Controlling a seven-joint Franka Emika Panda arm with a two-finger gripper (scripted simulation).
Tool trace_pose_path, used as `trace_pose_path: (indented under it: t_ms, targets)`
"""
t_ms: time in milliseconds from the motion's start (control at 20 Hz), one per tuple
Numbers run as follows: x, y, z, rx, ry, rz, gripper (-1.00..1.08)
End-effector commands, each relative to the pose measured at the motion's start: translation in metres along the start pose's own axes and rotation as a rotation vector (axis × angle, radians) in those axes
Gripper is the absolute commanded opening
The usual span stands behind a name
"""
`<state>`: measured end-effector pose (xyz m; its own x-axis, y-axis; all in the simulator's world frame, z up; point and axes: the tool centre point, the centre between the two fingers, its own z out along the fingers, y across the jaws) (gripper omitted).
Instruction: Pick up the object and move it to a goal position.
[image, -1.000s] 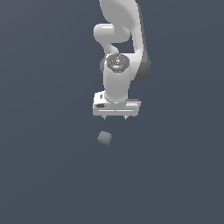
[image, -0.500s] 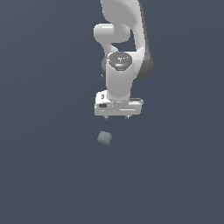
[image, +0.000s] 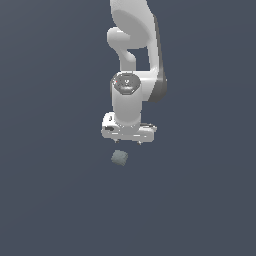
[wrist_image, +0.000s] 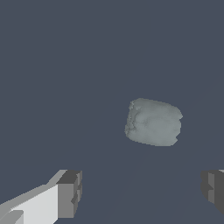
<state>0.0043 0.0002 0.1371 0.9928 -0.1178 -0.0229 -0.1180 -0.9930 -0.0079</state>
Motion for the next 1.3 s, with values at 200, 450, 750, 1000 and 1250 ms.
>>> trace_pose_path:
  t_ms: [200, 450, 750, 1000, 1250]
  targets:
    - [0.021, 0.025, 0.028, -0.003, 0.016, 0.136, 1.00]
    - [0.029, 0.035, 0.040, -0.005, 0.022, 0.189, 1.00]
    - [0.029, 0.036, 0.042, -0.006, 0.022, 0.192, 1.00]
    - [0.029, 0.036, 0.060, -0.006, 0.023, 0.194, 1.00]
    - [0.030, 0.037, 0.085, -0.006, 0.023, 0.196, 1.00]
